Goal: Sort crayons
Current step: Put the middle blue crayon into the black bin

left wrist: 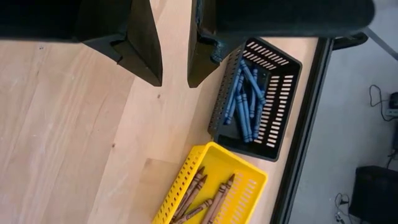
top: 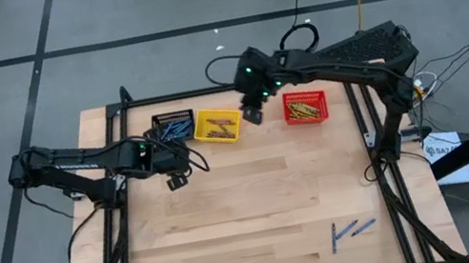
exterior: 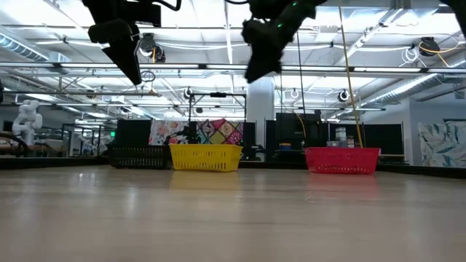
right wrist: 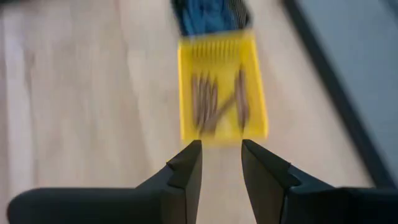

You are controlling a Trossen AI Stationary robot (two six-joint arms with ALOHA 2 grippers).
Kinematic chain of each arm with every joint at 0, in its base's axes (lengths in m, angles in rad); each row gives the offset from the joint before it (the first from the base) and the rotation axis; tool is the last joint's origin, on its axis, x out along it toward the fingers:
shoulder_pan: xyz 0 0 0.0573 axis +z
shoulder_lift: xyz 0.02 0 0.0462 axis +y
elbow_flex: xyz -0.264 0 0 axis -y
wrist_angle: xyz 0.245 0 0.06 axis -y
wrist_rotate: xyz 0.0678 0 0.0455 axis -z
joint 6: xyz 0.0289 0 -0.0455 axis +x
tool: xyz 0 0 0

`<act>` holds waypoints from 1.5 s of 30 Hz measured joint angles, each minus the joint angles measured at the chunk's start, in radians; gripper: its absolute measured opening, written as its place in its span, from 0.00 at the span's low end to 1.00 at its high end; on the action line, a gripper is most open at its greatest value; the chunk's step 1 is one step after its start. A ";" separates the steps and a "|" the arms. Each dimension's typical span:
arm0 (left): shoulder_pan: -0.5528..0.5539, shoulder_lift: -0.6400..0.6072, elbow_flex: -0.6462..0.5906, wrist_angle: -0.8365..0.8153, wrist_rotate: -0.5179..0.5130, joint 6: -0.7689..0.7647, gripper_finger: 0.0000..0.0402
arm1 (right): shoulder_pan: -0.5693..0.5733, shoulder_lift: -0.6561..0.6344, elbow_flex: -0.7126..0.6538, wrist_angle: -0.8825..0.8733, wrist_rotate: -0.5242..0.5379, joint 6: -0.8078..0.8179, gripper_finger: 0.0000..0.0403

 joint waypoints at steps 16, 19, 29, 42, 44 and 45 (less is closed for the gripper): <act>0.000 0.000 0.000 0.000 0.000 -0.001 0.18 | 0.177 -0.074 0.000 -0.635 -0.003 0.211 0.25; 0.000 0.000 0.000 0.000 0.000 -0.005 0.18 | 0.240 -0.080 -0.001 -0.685 -0.003 0.308 0.25; 0.000 0.000 0.000 -0.001 0.000 -0.008 0.18 | 0.507 -0.135 -0.001 -0.699 0.066 0.579 0.25; 0.000 0.000 0.000 -0.004 0.005 -0.009 0.18 | 0.803 -0.144 -0.001 -0.701 0.078 0.707 0.25; 0.000 0.000 0.000 -0.004 0.005 -0.009 0.18 | 0.831 -0.140 -0.001 -0.690 0.073 0.705 0.25; 0.000 0.000 0.000 -0.004 0.005 -0.009 0.18 | 0.843 -0.138 -0.001 -0.678 0.072 0.694 0.25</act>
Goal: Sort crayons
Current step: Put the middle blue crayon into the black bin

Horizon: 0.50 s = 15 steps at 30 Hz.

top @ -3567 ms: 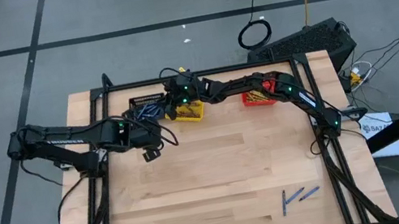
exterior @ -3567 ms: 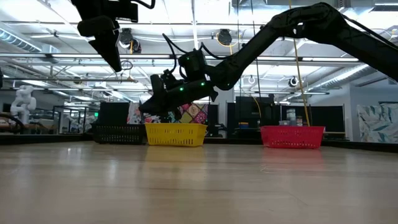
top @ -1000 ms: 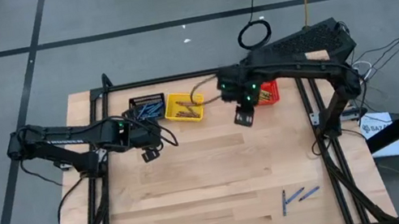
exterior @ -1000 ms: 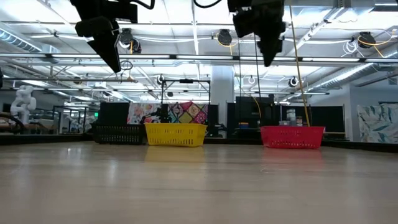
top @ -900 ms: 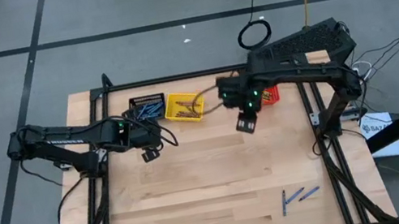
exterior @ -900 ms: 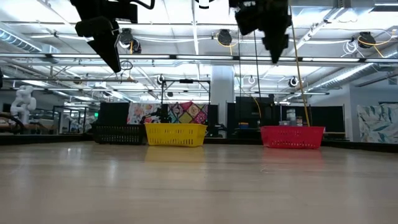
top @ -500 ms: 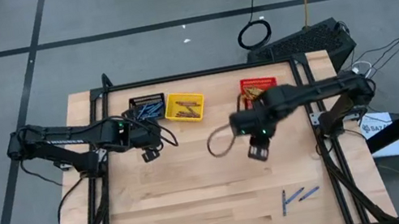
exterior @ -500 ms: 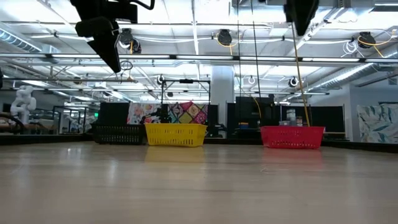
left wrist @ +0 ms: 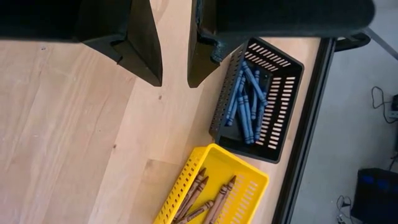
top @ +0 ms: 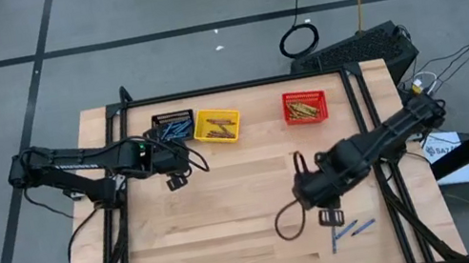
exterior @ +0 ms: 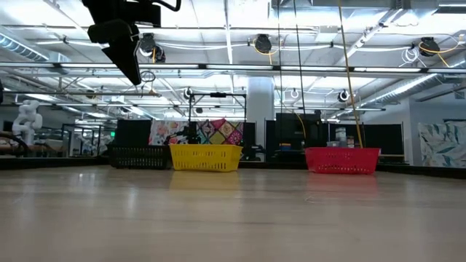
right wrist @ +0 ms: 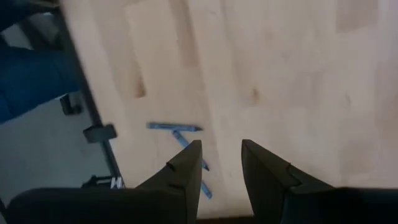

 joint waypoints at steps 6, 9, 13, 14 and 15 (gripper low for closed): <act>0.000 0.000 0.000 0.003 0.002 -0.007 0.18 | 0.040 0.026 0.000 0.150 -0.018 -0.116 0.25; 0.000 0.000 0.000 0.003 0.003 -0.055 0.18 | 0.072 0.065 0.000 0.140 -0.019 -0.120 0.25; 0.000 0.000 0.000 0.002 0.004 -0.077 0.18 | 0.124 0.138 0.000 0.041 -0.021 -0.154 0.25; 0.000 0.000 0.000 0.002 0.007 -0.077 0.18 | 0.135 0.156 0.000 0.024 -0.022 -0.160 0.25; 0.000 0.000 0.000 0.002 0.010 -0.077 0.18 | 0.147 0.173 0.000 0.017 -0.022 -0.164 0.25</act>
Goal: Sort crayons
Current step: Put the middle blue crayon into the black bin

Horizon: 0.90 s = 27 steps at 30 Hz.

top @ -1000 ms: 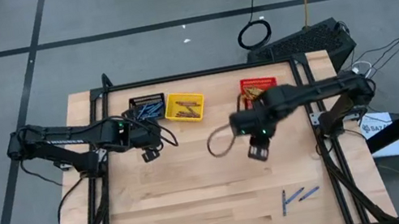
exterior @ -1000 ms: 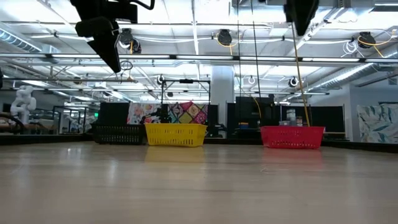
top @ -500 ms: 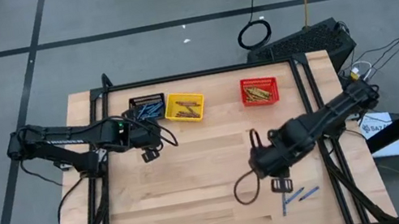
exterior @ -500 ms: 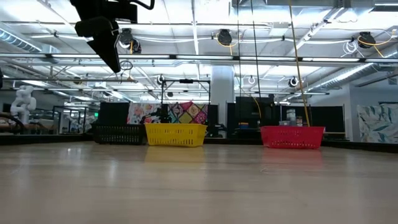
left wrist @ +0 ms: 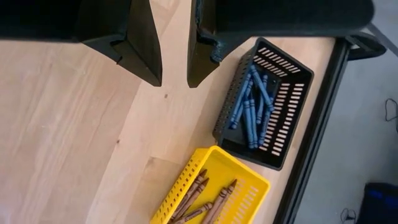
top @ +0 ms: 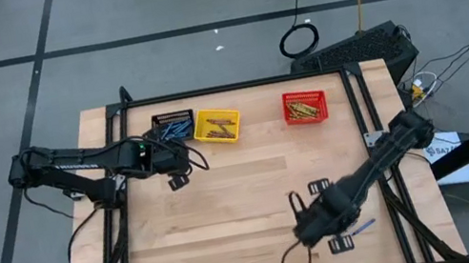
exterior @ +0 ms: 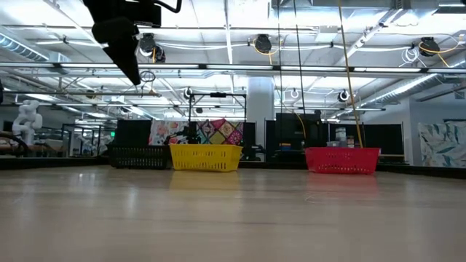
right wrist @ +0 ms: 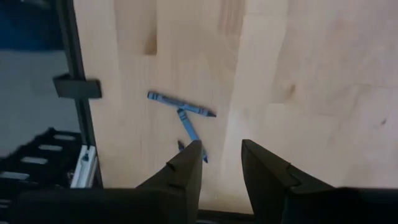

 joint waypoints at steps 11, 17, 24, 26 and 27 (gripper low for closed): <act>0.000 0.000 0.000 -0.001 0.015 0.000 0.18 | 0.111 0.075 0.000 -0.013 -0.001 0.020 0.25; 0.000 0.000 0.000 0.000 0.015 0.000 0.18 | 0.177 0.073 -0.013 0.018 0.016 0.109 0.25; 0.000 0.000 0.000 0.002 0.033 -0.001 0.18 | 0.221 0.057 -0.146 0.048 0.027 0.177 0.25; 0.000 0.000 0.000 0.002 0.034 -0.002 0.18 | 0.231 0.029 -0.204 0.077 0.027 0.207 0.25; 0.000 0.000 0.000 0.003 0.034 -0.002 0.18 | 0.236 0.008 -0.238 0.111 0.027 0.223 0.25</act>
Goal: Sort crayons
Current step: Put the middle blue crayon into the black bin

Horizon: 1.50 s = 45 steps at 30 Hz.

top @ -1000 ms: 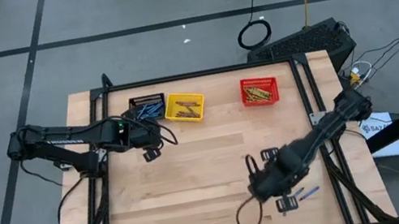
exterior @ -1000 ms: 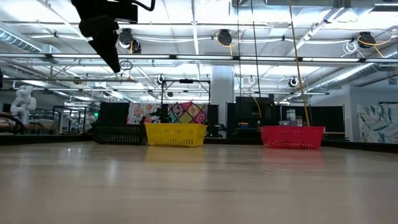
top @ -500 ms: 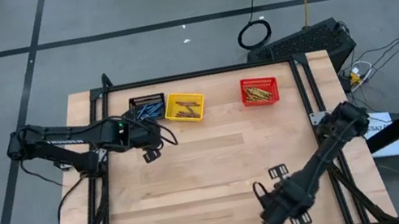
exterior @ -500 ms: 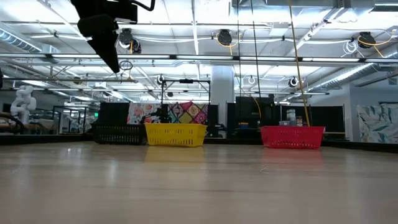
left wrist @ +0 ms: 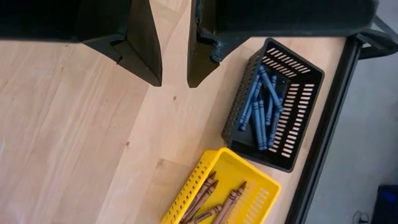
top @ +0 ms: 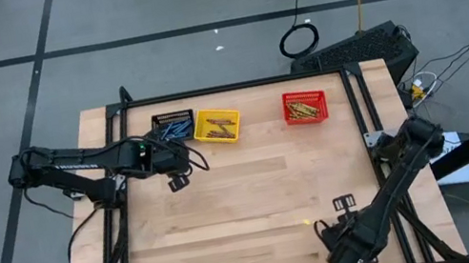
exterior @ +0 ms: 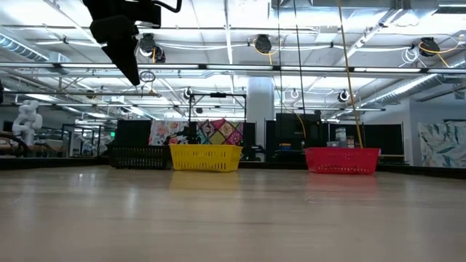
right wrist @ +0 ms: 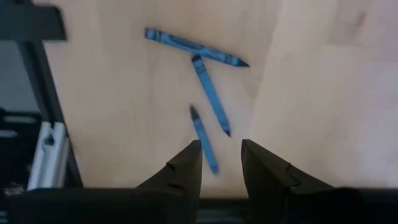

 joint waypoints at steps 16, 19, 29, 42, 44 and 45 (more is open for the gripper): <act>0.000 0.000 0.000 0.077 0.004 0.000 0.18 | 0.022 -0.287 -0.497 0.512 0.078 0.138 0.25; 0.000 0.000 0.000 0.077 0.004 0.000 0.18 | 0.029 -0.288 -0.548 0.540 0.078 0.163 0.25; 0.000 0.000 0.000 0.076 0.004 0.000 0.18 | 0.047 -0.288 -0.580 0.601 0.078 0.163 0.25; 0.000 0.000 0.000 0.076 0.004 0.001 0.18 | 0.047 -0.287 -0.639 0.738 0.089 0.222 0.25; 0.000 0.000 0.000 0.076 0.004 0.001 0.18 | 0.047 -0.287 -0.639 0.740 0.101 0.220 0.25; 0.000 0.000 0.000 0.076 0.004 0.001 0.18 | 0.047 -0.287 -0.639 0.739 0.101 0.218 0.25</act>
